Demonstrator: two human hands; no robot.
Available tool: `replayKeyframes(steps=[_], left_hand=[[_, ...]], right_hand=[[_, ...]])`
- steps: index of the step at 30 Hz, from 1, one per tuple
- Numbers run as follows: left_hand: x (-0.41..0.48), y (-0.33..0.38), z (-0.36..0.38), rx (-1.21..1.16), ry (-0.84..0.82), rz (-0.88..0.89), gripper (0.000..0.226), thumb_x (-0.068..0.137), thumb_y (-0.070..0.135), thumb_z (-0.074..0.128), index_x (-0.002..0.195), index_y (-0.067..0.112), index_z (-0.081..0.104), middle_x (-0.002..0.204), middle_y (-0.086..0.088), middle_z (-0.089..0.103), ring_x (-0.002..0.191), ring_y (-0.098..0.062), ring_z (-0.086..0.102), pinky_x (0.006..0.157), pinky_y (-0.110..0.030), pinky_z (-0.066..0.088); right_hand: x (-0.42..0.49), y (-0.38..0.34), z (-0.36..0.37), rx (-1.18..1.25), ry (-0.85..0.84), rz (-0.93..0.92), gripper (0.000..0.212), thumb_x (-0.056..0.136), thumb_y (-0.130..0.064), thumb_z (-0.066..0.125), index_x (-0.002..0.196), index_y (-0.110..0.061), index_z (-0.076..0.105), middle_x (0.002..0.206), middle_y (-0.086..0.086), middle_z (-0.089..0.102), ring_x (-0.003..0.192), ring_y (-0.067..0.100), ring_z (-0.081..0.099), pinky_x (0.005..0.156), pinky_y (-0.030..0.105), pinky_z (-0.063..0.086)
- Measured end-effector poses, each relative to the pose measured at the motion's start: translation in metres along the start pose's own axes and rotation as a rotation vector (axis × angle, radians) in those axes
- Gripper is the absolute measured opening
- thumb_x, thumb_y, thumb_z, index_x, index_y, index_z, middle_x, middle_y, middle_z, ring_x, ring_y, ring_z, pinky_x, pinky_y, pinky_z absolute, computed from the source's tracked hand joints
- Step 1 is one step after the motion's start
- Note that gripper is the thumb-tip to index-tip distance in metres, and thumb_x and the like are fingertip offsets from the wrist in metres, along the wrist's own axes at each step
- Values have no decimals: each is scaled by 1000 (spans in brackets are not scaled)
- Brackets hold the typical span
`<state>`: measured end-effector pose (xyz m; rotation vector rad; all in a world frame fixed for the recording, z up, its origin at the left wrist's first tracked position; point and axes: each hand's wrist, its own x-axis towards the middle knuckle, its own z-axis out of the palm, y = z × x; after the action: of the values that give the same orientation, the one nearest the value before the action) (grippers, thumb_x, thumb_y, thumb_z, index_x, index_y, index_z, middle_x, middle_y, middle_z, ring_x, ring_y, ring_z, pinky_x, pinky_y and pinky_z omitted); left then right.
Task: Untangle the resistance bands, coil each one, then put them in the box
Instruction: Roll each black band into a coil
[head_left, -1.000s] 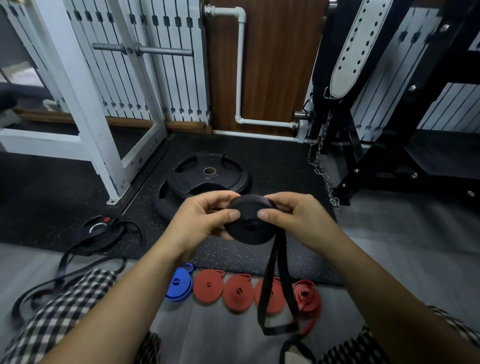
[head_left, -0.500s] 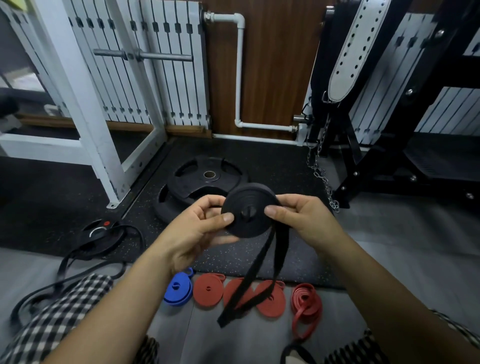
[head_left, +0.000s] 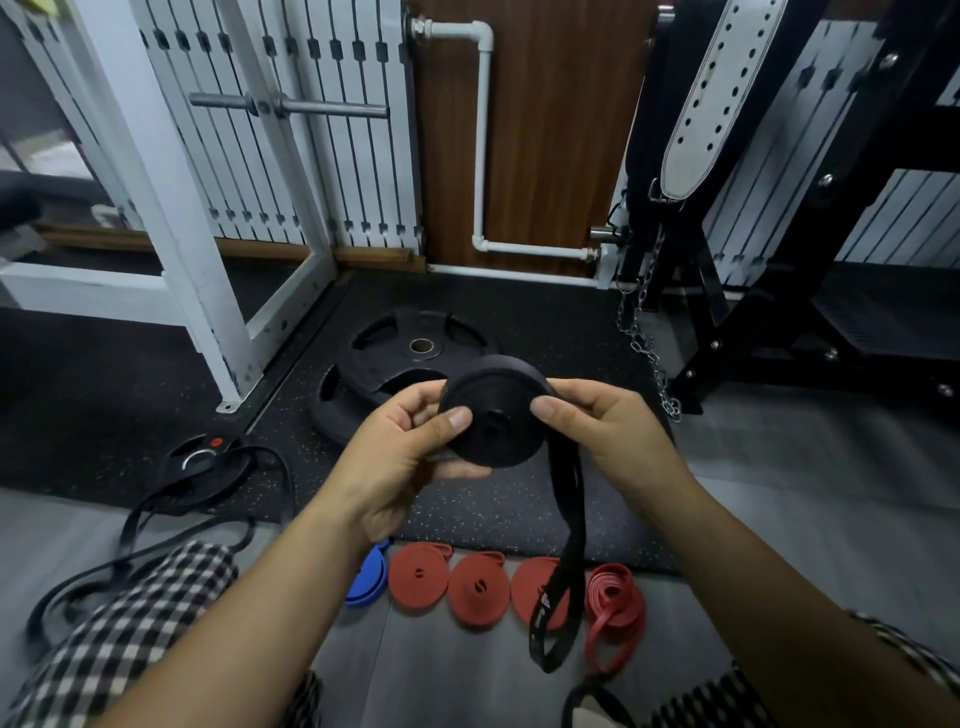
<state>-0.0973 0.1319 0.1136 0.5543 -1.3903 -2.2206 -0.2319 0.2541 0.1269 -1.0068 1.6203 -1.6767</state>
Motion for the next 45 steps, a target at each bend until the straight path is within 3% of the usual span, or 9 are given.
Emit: replayKeyframes(steps=[9,13,17,20,23,34,41,43,45], left_hand=[[-3,-19,8,-182,10,-62,29,72,12,59,100,6,55,98,-13,66,80,-24,70,58,-39,59],[-2,-8,-2,175,-55,-66,28,81,11,60,108,17,59,102,-3,69,89,-17,67,70,-33,58],[1,-2,-9,423,-89,-19,31,81,8,63,106,28,63,93,6,71,78,-10,66,61,-25,52],[2,-2,-9,345,-53,-16,22,82,3,60,97,17,66,82,1,71,70,-14,66,51,-27,53],[3,-2,-8,189,17,2,21,82,2,57,99,12,64,81,1,72,71,-14,68,49,-26,55],[1,-11,-1,-192,8,-76,20,71,11,58,90,7,55,93,-15,69,80,-27,70,61,-40,59],[3,3,-12,416,-87,-51,40,69,12,68,105,29,62,97,6,71,83,-13,68,60,-28,54],[3,-5,-6,496,-65,-17,29,77,5,66,99,23,64,88,1,70,75,-16,66,56,-28,52],[3,-11,-2,447,-10,26,21,82,1,61,95,17,64,84,-3,68,72,-18,65,52,-28,52]], right_hand=[[1,12,2,113,-11,47,20,82,-4,61,96,-17,66,86,-5,74,85,7,69,71,15,51],[3,7,-7,3,-52,70,23,81,0,63,90,-20,67,81,-7,74,81,5,69,71,14,52],[1,9,-2,-234,-109,81,25,78,-1,69,94,-20,68,90,-2,72,85,9,68,82,23,54],[1,7,-1,-163,-103,90,28,77,1,69,103,-11,67,88,-5,70,80,1,67,75,15,53],[2,6,-3,-35,-79,107,25,80,1,65,96,-18,65,83,-11,71,80,-2,67,69,9,50],[0,14,-7,132,-16,163,16,83,-12,61,96,-10,69,90,4,74,84,14,68,75,21,55],[-3,8,-15,-242,-136,146,14,80,-6,67,93,-12,69,74,-8,71,72,0,66,68,15,52],[-3,6,-12,-342,-135,103,17,80,-9,69,96,-13,70,79,-9,70,75,-1,66,72,16,53],[-2,4,-10,-227,-89,82,18,79,-5,68,96,-13,69,79,-9,71,75,-1,67,70,13,52]])
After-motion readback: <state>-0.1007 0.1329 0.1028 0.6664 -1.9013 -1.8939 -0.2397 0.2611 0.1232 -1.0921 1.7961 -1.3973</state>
